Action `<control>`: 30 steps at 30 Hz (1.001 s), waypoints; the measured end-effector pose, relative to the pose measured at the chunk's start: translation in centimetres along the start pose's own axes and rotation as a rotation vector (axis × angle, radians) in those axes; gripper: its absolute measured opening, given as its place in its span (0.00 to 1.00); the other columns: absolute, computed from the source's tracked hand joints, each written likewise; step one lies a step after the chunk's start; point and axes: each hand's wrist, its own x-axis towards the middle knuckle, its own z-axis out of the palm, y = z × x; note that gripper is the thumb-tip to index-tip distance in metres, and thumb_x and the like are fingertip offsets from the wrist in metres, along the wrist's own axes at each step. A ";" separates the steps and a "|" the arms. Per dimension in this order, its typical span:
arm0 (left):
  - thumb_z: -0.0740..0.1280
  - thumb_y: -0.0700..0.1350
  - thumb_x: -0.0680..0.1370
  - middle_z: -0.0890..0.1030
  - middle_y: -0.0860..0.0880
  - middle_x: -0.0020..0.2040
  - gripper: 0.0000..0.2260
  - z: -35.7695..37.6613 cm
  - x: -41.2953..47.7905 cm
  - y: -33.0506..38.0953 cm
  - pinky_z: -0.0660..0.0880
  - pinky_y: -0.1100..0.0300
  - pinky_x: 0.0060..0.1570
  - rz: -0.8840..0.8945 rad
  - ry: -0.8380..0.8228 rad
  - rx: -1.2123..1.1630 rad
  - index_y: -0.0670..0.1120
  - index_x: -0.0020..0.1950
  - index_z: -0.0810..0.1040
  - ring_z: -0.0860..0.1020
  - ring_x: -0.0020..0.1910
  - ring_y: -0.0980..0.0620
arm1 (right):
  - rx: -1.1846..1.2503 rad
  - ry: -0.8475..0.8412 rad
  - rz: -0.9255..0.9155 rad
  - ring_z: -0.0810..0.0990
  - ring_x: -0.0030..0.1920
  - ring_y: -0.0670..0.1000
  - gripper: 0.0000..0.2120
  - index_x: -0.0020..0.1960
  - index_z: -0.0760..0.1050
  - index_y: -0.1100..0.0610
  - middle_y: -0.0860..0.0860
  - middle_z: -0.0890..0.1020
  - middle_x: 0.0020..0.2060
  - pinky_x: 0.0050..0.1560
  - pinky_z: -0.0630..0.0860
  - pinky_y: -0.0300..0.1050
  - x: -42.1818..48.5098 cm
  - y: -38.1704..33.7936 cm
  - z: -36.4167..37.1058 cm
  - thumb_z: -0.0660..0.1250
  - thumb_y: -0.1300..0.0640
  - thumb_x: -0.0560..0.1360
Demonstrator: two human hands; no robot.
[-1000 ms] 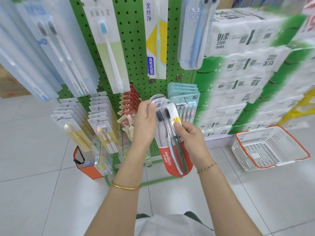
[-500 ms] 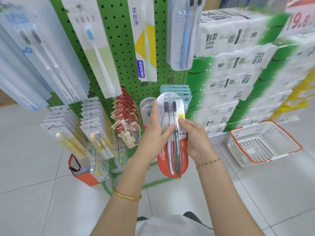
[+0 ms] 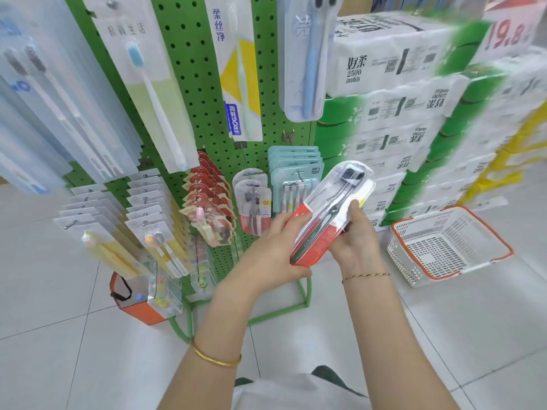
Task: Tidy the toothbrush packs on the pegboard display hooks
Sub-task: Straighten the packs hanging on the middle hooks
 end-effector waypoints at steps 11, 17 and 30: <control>0.67 0.43 0.70 0.75 0.56 0.63 0.30 -1.5 0.2 0.9 0.75 0.56 0.61 -0.110 -0.189 -0.687 0.60 0.70 0.65 0.77 0.59 0.57 | -0.128 -0.178 0.010 0.80 0.42 0.53 0.11 0.57 0.73 0.65 0.57 0.81 0.43 0.39 0.81 0.46 0.7 0.3 -0.9 0.64 0.59 0.77; 0.63 0.36 0.79 0.81 0.46 0.55 0.12 -1.6 0.8 0.2 0.78 0.61 0.51 -0.229 -0.155 -0.604 0.45 0.61 0.73 0.80 0.50 0.53 | -0.217 -0.255 -0.103 0.82 0.35 0.48 0.06 0.46 0.77 0.60 0.52 0.85 0.37 0.36 0.80 0.41 0.7 0.2 -1.0 0.63 0.66 0.77; 0.63 0.43 0.80 0.78 0.50 0.55 0.04 -4.6 3.1 0.6 0.77 0.64 0.43 -0.238 0.604 -0.692 0.53 0.52 0.71 0.78 0.49 0.59 | -0.696 -0.615 0.004 0.82 0.35 0.50 0.08 0.43 0.78 0.61 0.53 0.85 0.38 0.37 0.78 0.42 -0.4 0.7 -1.2 0.72 0.62 0.65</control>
